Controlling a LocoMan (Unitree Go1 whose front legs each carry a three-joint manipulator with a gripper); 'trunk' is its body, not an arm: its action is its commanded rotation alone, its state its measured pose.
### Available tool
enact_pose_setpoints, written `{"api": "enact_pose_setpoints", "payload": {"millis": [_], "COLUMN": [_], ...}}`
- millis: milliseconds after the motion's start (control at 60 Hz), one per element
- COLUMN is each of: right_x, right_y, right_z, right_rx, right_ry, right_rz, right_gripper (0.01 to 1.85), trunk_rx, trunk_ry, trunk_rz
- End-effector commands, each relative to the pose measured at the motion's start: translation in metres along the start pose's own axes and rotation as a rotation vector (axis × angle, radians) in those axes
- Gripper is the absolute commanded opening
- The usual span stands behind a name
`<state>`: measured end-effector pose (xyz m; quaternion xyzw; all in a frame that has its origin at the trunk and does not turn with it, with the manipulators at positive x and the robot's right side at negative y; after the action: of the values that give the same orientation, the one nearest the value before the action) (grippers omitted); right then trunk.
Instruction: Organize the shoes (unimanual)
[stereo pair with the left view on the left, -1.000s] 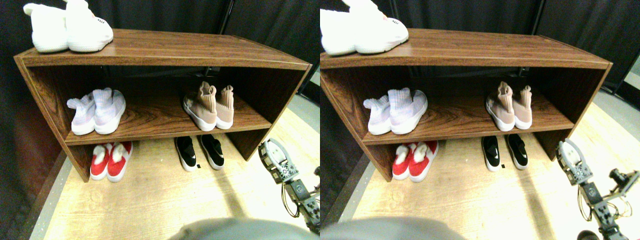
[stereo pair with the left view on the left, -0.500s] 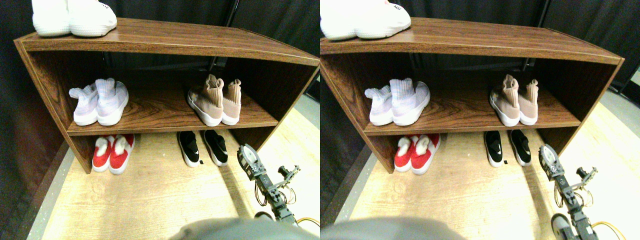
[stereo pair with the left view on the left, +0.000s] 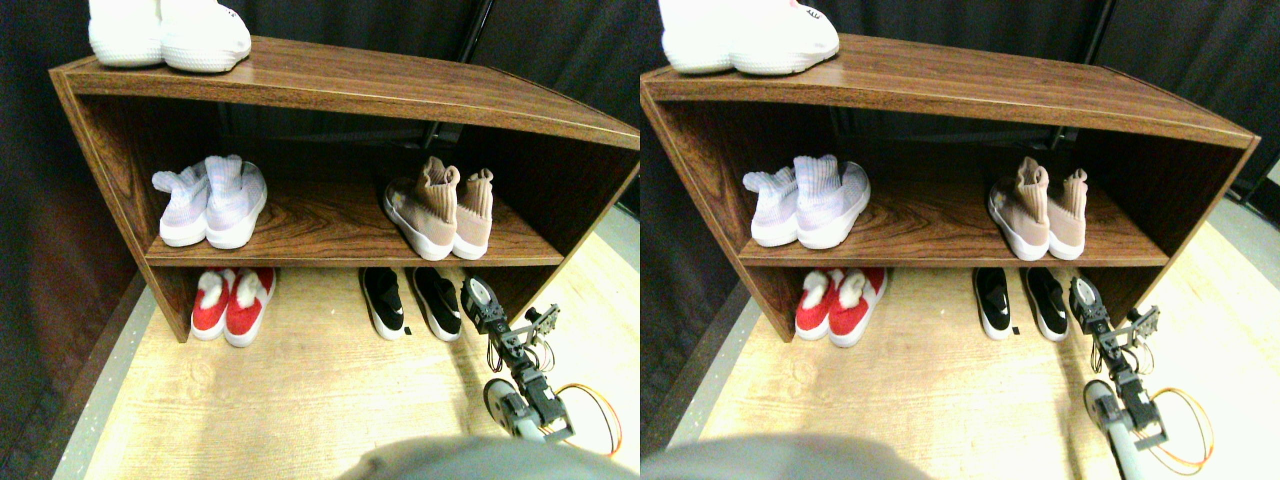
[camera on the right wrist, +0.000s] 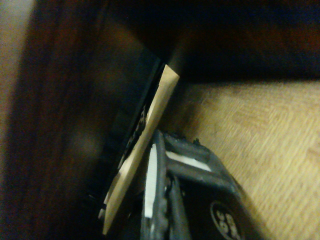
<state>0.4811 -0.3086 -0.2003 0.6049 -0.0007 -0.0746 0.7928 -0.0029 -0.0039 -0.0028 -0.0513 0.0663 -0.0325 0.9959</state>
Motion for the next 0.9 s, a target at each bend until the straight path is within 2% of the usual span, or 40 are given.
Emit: {"api": "enact_pose_setpoints", "payload": {"millis": [17, 217, 367, 433, 533, 833, 900], "right_x": [0.007, 0.022, 0.029, 0.029, 0.024, 0.024, 0.024], "right_y": [0.004, -0.002, -0.01, -0.013, -0.014, -0.01, -0.007], "right_z": [0.005, 0.014, 0.015, 0.012, 0.006, -0.012, -0.017], "right_rx": [-0.002, -0.007, 0.02, 0.019, 0.019, 0.008, 0.014], "right_ry": [-0.023, -0.054, -0.077, -0.085, -0.087, 0.004, 0.053], "right_rz": [0.037, 0.023, -0.016, -0.039, -0.037, -0.05, -0.047], "right_gripper": [0.06, 0.06, 0.06, 0.06, 0.06, 0.06, 0.06], "trunk_rx": [-0.019, -0.016, -0.014, -0.014, -0.015, -0.031, -0.034], "trunk_ry": [0.009, 0.012, 0.016, 0.018, 0.02, 0.022, 0.018], "trunk_rz": [0.021, 0.028, 0.031, 0.033, 0.036, 0.052, 0.051]}}
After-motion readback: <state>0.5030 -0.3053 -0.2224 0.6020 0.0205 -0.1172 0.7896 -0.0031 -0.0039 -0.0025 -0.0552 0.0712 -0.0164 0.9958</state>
